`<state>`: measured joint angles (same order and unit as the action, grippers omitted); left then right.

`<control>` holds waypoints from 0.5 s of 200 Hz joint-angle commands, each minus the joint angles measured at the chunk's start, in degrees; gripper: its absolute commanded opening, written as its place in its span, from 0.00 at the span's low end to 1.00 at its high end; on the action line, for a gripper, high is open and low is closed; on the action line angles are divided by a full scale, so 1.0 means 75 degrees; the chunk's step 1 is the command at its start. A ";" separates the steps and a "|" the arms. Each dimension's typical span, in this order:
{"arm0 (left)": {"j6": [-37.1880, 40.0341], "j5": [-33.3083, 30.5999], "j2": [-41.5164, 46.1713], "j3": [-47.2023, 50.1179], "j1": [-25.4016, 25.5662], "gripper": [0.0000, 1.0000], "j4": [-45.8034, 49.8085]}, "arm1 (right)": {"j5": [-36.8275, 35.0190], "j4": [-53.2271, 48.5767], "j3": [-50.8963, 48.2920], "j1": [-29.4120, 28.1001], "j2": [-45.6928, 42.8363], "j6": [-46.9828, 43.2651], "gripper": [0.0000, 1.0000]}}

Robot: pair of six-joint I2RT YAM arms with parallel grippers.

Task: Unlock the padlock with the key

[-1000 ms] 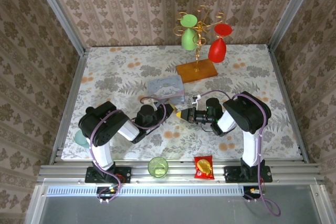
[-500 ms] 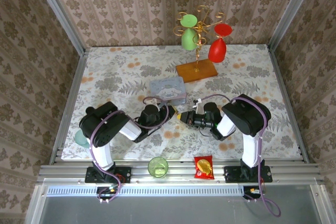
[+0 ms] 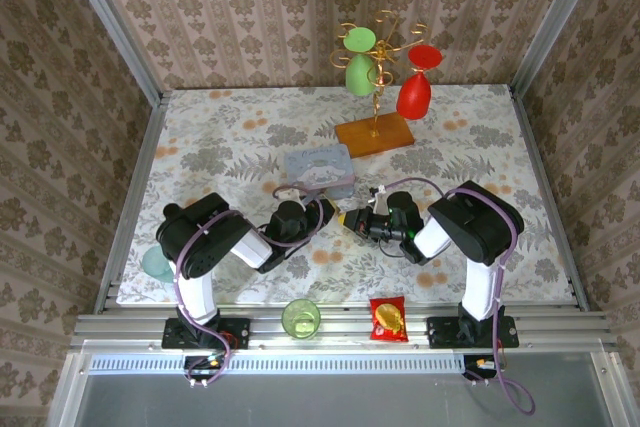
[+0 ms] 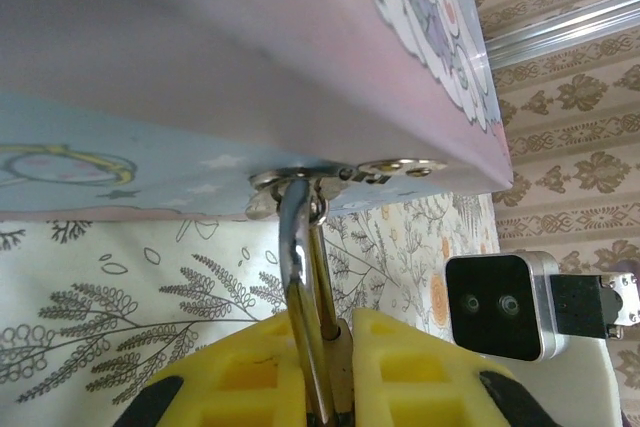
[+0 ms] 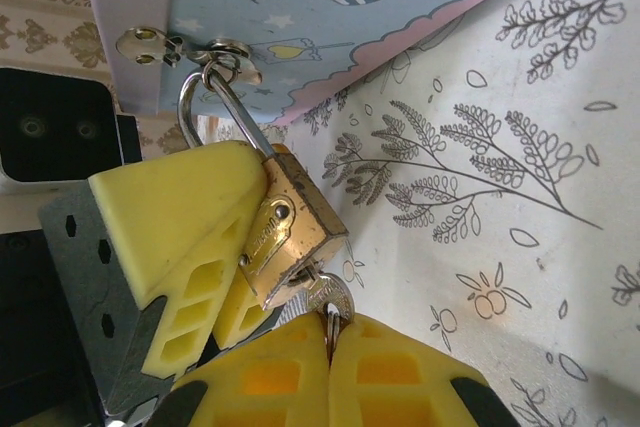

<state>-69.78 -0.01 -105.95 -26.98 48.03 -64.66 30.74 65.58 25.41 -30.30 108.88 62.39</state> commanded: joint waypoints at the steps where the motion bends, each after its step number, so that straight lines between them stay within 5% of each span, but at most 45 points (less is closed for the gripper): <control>1: 0.0297 0.0919 -0.0060 0.0006 0.0319 0.13 -0.0074 | -0.0285 0.1025 0.0002 -0.0132 -0.0180 -0.0096 0.00; 23: 0.0299 0.1009 -0.0210 0.0009 0.0194 0.17 -0.0405 | -0.0082 0.0748 0.0081 -0.0176 -0.0006 -0.0146 0.00; 48: 0.0500 0.1079 -0.0251 -0.0048 0.0112 0.04 -0.0284 | -0.0230 0.0436 0.0034 -0.0247 -0.0137 -0.0348 0.00; 69: 0.0504 0.1087 -0.0298 -0.0056 0.0112 0.19 -0.0288 | -0.0247 -0.0009 0.0152 -0.0381 -0.0399 -0.0633 0.00; 100: 0.0457 0.1068 -0.0433 -0.0015 0.0100 0.20 -0.0341 | -0.0577 -0.1069 0.0273 -0.0482 -0.0982 -0.1153 0.00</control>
<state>-67.64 2.98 -107.50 -26.98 47.75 -65.63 28.80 60.20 24.91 -32.82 106.15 58.72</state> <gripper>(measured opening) 0.201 0.060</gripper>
